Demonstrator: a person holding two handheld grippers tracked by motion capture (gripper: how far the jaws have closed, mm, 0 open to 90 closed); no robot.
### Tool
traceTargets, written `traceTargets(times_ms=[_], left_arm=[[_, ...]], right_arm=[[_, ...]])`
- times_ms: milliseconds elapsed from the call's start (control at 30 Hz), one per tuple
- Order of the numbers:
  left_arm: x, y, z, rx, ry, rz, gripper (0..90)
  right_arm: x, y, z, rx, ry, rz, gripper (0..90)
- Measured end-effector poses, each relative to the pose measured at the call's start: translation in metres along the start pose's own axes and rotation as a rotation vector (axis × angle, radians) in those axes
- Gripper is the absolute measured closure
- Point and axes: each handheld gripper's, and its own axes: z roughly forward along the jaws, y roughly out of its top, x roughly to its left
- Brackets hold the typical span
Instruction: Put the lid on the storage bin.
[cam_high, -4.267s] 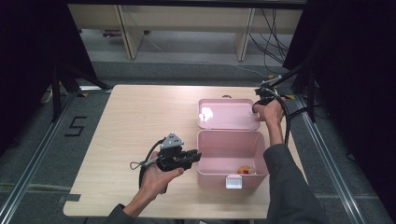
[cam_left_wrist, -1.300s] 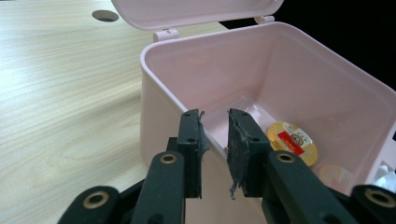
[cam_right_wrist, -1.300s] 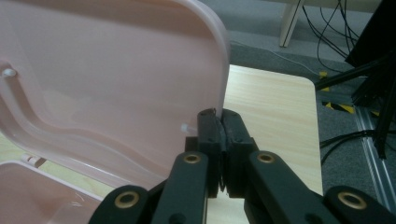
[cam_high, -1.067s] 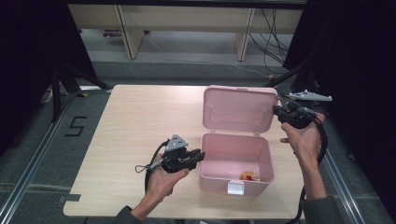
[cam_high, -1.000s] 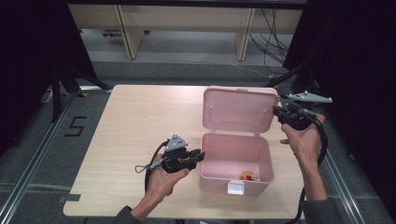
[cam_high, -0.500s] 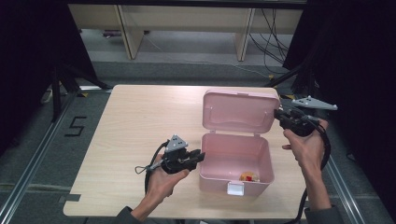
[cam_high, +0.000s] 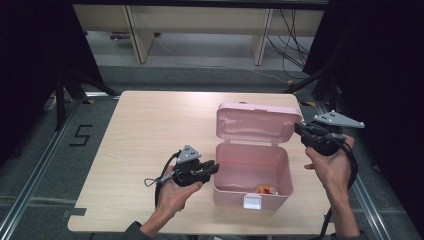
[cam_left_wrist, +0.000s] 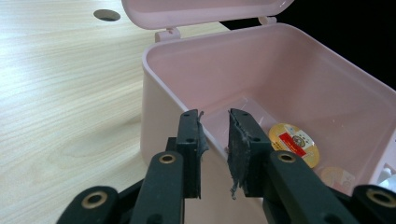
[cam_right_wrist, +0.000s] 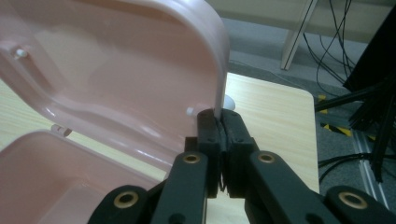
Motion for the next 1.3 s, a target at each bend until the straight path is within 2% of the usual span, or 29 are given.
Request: traceTargets(times_ms=[133, 200, 233, 300, 333, 400, 533, 633, 800, 833, 867, 933, 967, 1000, 1033, 1067, 1100, 1133, 1167, 1300], left_arm=[[0.000, 0.000, 0.000, -0.003, 0.003, 0.000, 74.3], [0.000, 0.000, 0.000, -0.004, 0.003, -0.001, 74.4], [0.000, 0.000, 0.000, 0.003, 0.005, -0.003, 74.3], [0.000, -0.001, 0.000, -0.004, 0.002, -0.009, 74.4], [-0.001, -0.001, 0.000, -0.007, 0.004, -0.004, 74.4], [-0.002, -0.001, 0.000, -0.003, 0.015, 0.001, 74.5], [-0.003, -0.001, 0.000, 0.002, 0.024, 0.008, 74.5], [-0.003, -0.001, 0.000, -0.005, 0.023, 0.011, 74.6], [-0.005, -0.002, 0.000, -0.010, 0.038, 0.011, 74.6], [-0.005, -0.002, 0.000, -0.013, 0.039, 0.012, 74.6], [-0.005, -0.002, -0.001, -0.009, 0.040, 0.014, 74.6], [-0.006, -0.003, -0.001, -0.013, 0.039, 0.010, 74.7], [-0.007, -0.003, -0.001, -0.014, 0.040, 0.012, 74.6], [-0.007, -0.003, -0.001, -0.014, 0.040, 0.012, 74.6], [-0.007, -0.003, -0.001, -0.014, 0.040, 0.010, 74.6], [-0.007, -0.003, -0.001, -0.014, 0.040, 0.010, 74.6], [-0.007, -0.003, -0.001, -0.016, 0.040, 0.009, 74.6], [-0.007, -0.003, -0.001, -0.016, 0.040, 0.009, 74.6], [-0.006, -0.003, -0.001, -0.014, 0.038, 0.011, 74.6], [-0.006, -0.003, -0.001, -0.013, 0.034, 0.009, 74.5]], right_arm=[[0.001, -0.003, -0.004, 0.008, 0.008, -0.005, 88.2], [0.003, -0.007, -0.007, -0.009, -0.005, -0.035, 88.1], [0.004, -0.008, -0.009, 0.004, -0.004, -0.040, 88.1], [0.005, -0.009, -0.010, 0.001, 0.003, -0.033, 88.0], [0.006, -0.011, -0.012, 0.002, 0.002, -0.025, 88.0], [0.005, -0.013, -0.013, -0.007, 0.004, -0.048, 87.8], [0.006, -0.017, -0.017, -0.001, 0.013, -0.050, 87.6], [0.006, -0.019, -0.018, -0.014, 0.010, -0.071, 87.6], [0.006, -0.020, -0.018, -0.018, 0.013, -0.071, 87.4], [0.008, -0.022, -0.020, -0.012, 0.023, -0.046, 87.3], [0.005, -0.022, -0.020, -0.024, 0.022, -0.083, 87.2], [0.006, -0.024, -0.021, -0.020, 0.028, -0.068, 87.2], [0.005, -0.027, -0.021, -0.033, 0.035, -0.091, 87.1], [0.005, -0.027, -0.021, -0.033, 0.035, -0.091, 87.1], [0.009, -0.029, -0.024, -0.020, 0.040, -0.045, 86.9], [0.009, -0.029, -0.024, -0.020, 0.040, -0.045, 86.9], [0.008, -0.030, -0.023, -0.042, 0.024, -0.076, 86.9], [0.008, -0.030, -0.023, -0.042, 0.024, -0.076, 86.9], [0.009, -0.031, -0.025, -0.018, 0.033, -0.058, 86.7], [0.010, -0.035, -0.027, -0.015, 0.038, -0.055, 86.5]])
